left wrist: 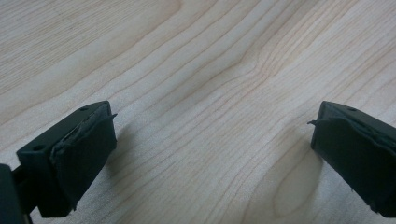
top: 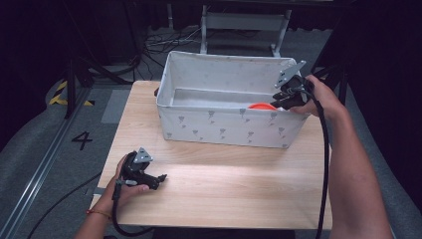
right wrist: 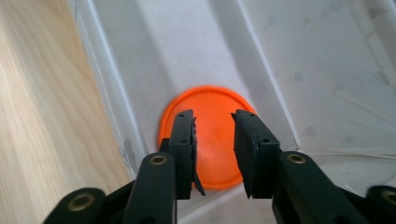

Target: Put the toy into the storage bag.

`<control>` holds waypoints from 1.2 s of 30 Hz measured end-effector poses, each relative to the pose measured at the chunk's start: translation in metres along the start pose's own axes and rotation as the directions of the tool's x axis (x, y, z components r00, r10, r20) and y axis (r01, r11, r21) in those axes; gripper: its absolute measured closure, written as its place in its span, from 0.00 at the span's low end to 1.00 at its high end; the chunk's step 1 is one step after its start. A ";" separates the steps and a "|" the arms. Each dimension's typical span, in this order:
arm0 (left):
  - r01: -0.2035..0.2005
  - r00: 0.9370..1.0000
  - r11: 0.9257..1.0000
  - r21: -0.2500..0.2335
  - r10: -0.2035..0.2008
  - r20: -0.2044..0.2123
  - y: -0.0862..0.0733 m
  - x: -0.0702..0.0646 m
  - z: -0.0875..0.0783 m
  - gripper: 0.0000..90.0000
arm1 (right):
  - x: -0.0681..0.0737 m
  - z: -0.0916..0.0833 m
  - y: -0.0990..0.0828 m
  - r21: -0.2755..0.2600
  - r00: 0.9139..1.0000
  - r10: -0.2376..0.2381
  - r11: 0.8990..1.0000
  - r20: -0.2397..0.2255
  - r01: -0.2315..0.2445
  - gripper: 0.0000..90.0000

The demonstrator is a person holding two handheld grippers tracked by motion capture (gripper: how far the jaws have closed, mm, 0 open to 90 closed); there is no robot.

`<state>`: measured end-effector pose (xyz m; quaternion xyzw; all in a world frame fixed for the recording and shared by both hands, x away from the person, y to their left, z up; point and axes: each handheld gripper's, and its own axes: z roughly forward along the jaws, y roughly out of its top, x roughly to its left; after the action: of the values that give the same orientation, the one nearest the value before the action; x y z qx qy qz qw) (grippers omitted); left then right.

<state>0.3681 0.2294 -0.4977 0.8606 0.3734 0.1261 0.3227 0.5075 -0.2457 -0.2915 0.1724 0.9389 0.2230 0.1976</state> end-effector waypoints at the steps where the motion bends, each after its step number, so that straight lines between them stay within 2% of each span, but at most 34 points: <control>1: 0.000 1.000 1.000 0.000 0.000 0.000 0.000 0.000 0.000 0.00 | 0.001 -0.002 -0.002 -0.025 1.000 0.014 1.000 -0.005 -0.014 0.77; 2: 0.000 1.000 1.000 0.000 0.000 0.000 0.000 0.000 0.000 0.00 | 0.003 -0.005 -0.005 -0.059 1.000 0.024 0.998 -0.002 -0.024 0.75; 4: 0.000 1.000 1.000 0.000 0.000 0.000 0.000 0.000 0.000 0.00 | 0.004 -0.007 -0.008 -0.087 0.998 0.066 0.994 0.021 -0.064 0.73; 7: 0.000 1.000 1.000 0.000 0.000 0.000 0.000 0.000 0.000 0.00 | 0.006 -0.013 -0.015 -0.141 0.990 0.125 0.983 0.067 -0.115 0.70; 8: 0.000 1.000 1.000 0.000 0.000 0.000 0.000 0.000 0.000 0.00 | 0.007 -0.017 -0.017 -0.173 0.983 0.160 0.974 0.087 -0.143 0.67; 9: 0.000 1.000 1.000 0.000 0.000 0.000 0.000 0.000 0.000 0.00 | 0.007 -0.017 -0.017 -0.173 0.983 0.160 0.974 0.087 -0.143 0.67; 10: 0.000 1.000 1.000 0.000 0.000 0.000 0.000 0.000 0.000 0.00 | 0.008 -0.022 -0.020 -0.216 0.976 0.200 0.960 0.089 -0.177 0.65; 11: 0.000 1.000 1.000 0.000 0.000 0.000 0.000 0.000 0.000 0.00 | 0.010 -0.025 -0.021 -0.231 0.972 0.218 0.954 0.087 -0.193 0.63; 16: 0.001 1.000 1.000 -0.002 -0.001 -0.001 0.000 0.000 0.000 0.00 | 0.019 -0.035 -0.027 -0.263 0.962 0.248 0.941 0.114 -0.211 0.55; 20: 0.000 1.000 1.000 0.000 0.000 0.000 0.000 0.000 0.000 0.00 | 0.026 -0.044 -0.032 -0.300 0.951 0.278 0.926 0.138 -0.227 0.48; 21: 0.000 1.000 1.000 0.000 0.000 0.000 0.000 0.000 0.000 0.00 | 0.026 -0.044 -0.032 -0.300 0.951 0.278 0.926 0.138 -0.227 0.48; 22: 0.000 1.000 1.000 -0.002 0.000 -0.001 0.000 0.000 0.000 0.00 | 0.030 -0.050 -0.034 -0.316 0.944 0.294 0.919 0.150 -0.235 0.46; 25: 0.000 1.000 1.000 -0.002 0.000 -0.001 0.000 0.000 0.000 0.00 | 0.035 -0.057 -0.037 -0.342 0.937 0.313 0.907 0.155 -0.247 0.44; 29: -0.002 1.000 1.000 -0.003 0.002 -0.002 0.000 0.000 0.000 0.00 | 0.043 -0.064 -0.041 -0.348 0.933 0.319 0.904 0.165 -0.247 0.41; 31: -0.002 1.000 1.000 -0.003 0.002 -0.002 0.000 0.000 0.000 0.00 | 0.048 -0.067 -0.044 -0.362 0.922 0.341 0.895 0.181 -0.260 0.39; 33: -0.002 1.000 1.000 -0.003 0.002 -0.002 0.000 0.000 0.000 0.00 | 0.052 -0.068 -0.046 -0.367 0.911 0.353 0.893 0.211 -0.261 0.37; 34: 0.000 1.000 1.000 -0.002 0.000 -0.001 0.000 0.000 0.000 0.00 | 0.055 -0.069 -0.048 -0.374 0.908 0.359 0.890 0.216 -0.262 0.36; 36: 0.000 1.000 1.000 -0.002 0.000 -0.001 0.000 0.000 0.000 0.00 | 0.059 -0.070 -0.052 -0.376 0.907 0.361 0.888 0.215 -0.264 0.35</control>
<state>0.3681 0.2293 -0.4978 0.8601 0.3736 0.1269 0.3233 0.4134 -0.2896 -0.2764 0.3158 0.8085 0.3834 0.3157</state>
